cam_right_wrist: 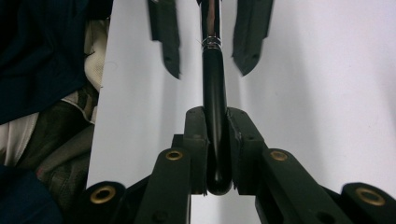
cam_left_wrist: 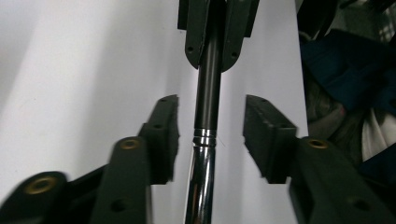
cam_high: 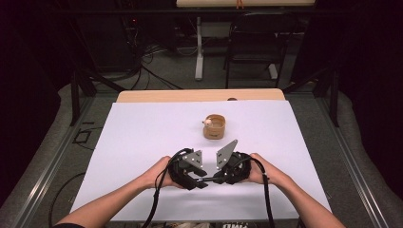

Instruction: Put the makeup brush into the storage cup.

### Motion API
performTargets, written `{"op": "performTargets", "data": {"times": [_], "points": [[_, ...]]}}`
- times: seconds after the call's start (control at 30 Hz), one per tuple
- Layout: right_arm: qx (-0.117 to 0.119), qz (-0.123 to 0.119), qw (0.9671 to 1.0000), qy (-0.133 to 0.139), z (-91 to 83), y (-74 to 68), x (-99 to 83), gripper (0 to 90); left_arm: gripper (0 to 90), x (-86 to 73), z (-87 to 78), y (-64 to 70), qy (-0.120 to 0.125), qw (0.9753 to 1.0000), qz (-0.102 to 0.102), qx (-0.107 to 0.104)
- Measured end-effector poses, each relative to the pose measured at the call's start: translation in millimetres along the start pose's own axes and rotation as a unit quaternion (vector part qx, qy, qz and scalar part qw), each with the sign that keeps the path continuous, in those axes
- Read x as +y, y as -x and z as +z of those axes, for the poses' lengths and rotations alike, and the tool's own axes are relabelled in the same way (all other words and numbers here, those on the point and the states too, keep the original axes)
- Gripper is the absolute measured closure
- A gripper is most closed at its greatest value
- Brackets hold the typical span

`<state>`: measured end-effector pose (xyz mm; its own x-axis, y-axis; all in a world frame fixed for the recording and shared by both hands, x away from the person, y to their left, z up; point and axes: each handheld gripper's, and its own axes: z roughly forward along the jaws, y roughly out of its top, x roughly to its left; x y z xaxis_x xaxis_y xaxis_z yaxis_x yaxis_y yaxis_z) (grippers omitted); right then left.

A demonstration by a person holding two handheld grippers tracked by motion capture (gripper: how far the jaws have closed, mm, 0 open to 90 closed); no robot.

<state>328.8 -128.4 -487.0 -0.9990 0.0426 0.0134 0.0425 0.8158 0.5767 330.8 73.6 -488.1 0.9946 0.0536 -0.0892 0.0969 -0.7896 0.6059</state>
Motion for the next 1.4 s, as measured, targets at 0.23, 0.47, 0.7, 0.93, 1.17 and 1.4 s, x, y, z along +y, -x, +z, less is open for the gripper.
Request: {"op": "performTargets", "data": {"times": [0.23, 0.47, 0.7, 0.93, 1.17, 1.4], "points": [[-0.014, 0.013, 0.9997, 0.015, -3.7, -0.5, -10.6, 79.2, 26.4, -8.7, -14.0, -4.0, 0.042, 0.9988, -0.020, 0.017], [-0.022, 0.029, 0.9988, 0.032, -5.6, -1.4, -22.6, 79.1, 15.8, -24.4, -30.0, -6.1, 0.069, 0.9959, -0.042, 0.040], [-0.028, 0.039, 0.9982, 0.035, -7.9, -0.4, -32.0, 79.1, 13.9, -45.6, -41.1, -6.9, 0.087, 0.9927, -0.061, 0.059], [-0.035, 0.047, 0.9974, 0.043, -10.5, 0.0, -37.0, 79.1, 9.2, -66.9, -49.2, -7.4, 0.114, 0.9871, -0.085, 0.074], [-0.039, 0.052, 0.9965, 0.053, -13.1, 0.4, -39.1, 79.1, 7.3, -84.2, -51.9, -3.9, 0.138, 0.9805, -0.107, 0.091], [-0.048, 0.059, 0.9950, 0.065, -15.1, 0.8, -41.5, 79.1, 7.7, -96.1, -54.1, -2.5, 0.157, 0.9745, -0.121, 0.106]]}}
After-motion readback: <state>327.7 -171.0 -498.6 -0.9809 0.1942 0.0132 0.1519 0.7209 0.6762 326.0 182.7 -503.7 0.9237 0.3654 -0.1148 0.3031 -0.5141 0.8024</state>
